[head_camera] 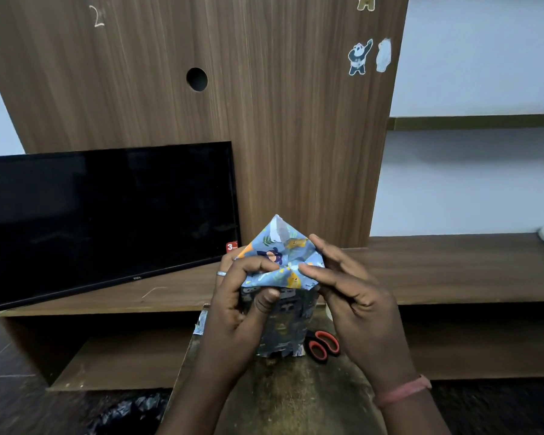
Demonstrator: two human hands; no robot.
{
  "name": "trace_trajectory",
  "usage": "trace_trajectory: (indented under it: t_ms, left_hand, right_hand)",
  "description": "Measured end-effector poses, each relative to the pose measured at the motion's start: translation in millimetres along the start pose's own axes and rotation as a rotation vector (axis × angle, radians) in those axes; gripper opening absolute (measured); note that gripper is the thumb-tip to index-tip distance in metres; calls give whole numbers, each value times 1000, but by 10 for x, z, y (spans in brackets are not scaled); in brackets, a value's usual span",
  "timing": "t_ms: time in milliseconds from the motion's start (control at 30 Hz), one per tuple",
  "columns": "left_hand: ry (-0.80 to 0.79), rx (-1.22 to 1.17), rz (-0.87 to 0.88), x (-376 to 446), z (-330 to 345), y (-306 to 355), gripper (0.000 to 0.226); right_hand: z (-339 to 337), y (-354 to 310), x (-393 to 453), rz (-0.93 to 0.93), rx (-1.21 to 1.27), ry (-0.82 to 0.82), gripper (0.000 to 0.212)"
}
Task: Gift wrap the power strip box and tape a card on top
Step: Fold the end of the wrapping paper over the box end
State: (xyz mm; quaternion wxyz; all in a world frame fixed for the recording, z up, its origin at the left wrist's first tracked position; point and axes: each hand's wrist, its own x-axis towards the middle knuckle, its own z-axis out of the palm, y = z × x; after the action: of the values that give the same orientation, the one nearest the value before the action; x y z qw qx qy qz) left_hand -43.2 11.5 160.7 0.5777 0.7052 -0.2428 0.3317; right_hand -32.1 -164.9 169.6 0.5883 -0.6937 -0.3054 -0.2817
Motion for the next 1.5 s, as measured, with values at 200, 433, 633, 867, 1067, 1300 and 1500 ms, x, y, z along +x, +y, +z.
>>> trace_trajectory:
  t_ms: [200, 433, 633, 867, 1067, 1300, 1500]
  left_hand:
    - [60, 56, -21, 5, 52, -21, 36]
    - [129, 32, 5, 81, 165, 18, 48]
    - [170, 35, -17, 120, 207, -6, 20]
    - [209, 49, -22, 114, 217, -18, 10]
    - [211, 60, -26, 98, 215, -26, 13]
    - [99, 77, 10, 50, 182, -34, 34]
    - [25, 221, 2, 132, 150, -27, 28]
  right_hand:
    - [63, 11, -23, -15, 15, 70, 26]
    - [158, -53, 4, 104, 192, 212, 11]
    - [234, 14, 14, 189, 300, 249, 9]
    - [302, 21, 23, 255, 351, 250, 12]
    - [352, 7, 49, 288, 337, 292, 9]
    - [329, -24, 76, 302, 517, 344, 41]
    - [246, 18, 86, 360, 504, 275, 39]
